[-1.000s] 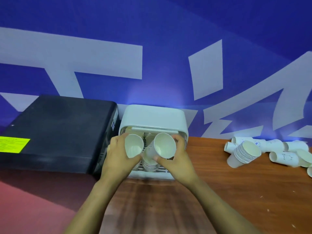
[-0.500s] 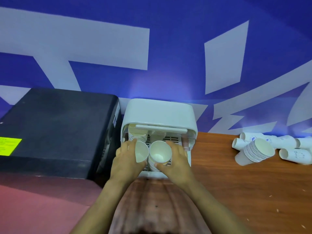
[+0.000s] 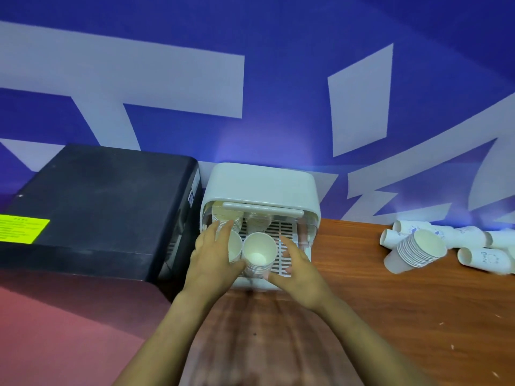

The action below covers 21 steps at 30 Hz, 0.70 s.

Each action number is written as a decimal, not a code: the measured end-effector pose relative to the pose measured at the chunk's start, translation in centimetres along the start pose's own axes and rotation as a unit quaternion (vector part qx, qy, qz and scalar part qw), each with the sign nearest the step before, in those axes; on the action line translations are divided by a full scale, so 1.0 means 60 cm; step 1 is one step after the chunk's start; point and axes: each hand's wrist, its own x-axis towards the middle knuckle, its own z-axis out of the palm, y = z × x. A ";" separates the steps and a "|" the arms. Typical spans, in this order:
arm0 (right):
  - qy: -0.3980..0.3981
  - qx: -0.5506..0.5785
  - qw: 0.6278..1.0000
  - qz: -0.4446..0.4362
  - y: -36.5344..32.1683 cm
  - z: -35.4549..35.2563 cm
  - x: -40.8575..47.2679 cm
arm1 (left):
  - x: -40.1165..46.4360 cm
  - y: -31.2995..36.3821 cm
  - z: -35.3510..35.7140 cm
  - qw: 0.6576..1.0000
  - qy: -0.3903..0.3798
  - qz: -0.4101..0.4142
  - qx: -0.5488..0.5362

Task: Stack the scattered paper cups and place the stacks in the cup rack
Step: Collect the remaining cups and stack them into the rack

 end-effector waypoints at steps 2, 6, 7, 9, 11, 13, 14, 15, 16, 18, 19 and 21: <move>-0.007 -0.018 1.000 0.007 0.014 -0.015 -0.019 | -0.020 0.027 -0.006 0.998 0.016 0.057 -0.003; -0.009 -0.056 0.998 0.023 0.034 -0.051 -0.057 | -0.052 0.094 -0.006 0.991 -0.022 0.132 0.010; -0.007 -0.050 0.998 0.028 0.038 -0.062 -0.067 | -0.058 0.112 -0.001 0.988 -0.033 0.150 0.006; -0.001 -0.034 0.999 0.034 0.051 -0.086 -0.090 | -0.073 0.152 0.013 0.982 -0.058 0.180 -0.022; 0.007 -0.024 0.999 0.036 0.071 -0.121 -0.117 | -0.088 0.194 0.033 0.976 -0.075 0.204 -0.033; 0.020 -0.026 0.998 0.044 0.097 -0.164 -0.146 | -0.102 0.237 0.060 0.971 -0.082 0.225 -0.022; 0.025 -0.027 0.998 0.048 0.112 -0.188 -0.161 | -0.109 0.259 0.077 0.969 -0.083 0.234 -0.018; 0.028 -0.026 0.998 0.050 0.128 -0.213 -0.177 | -0.116 0.281 0.096 0.967 -0.087 0.240 -0.013; 0.029 -0.029 0.998 0.050 0.144 -0.238 -0.195 | -0.124 0.303 0.117 0.965 -0.092 0.244 -0.008; 0.028 -0.042 0.998 0.048 0.181 -0.289 -0.230 | -0.142 0.347 0.164 0.964 -0.102 0.245 0.003; 0.029 -0.047 0.997 0.046 0.201 -0.315 -0.247 | -0.152 0.369 0.188 0.965 -0.106 0.241 0.010; 0.036 -0.055 0.997 0.039 0.241 -0.366 -0.281 | -0.172 0.414 0.235 0.966 -0.118 0.231 0.019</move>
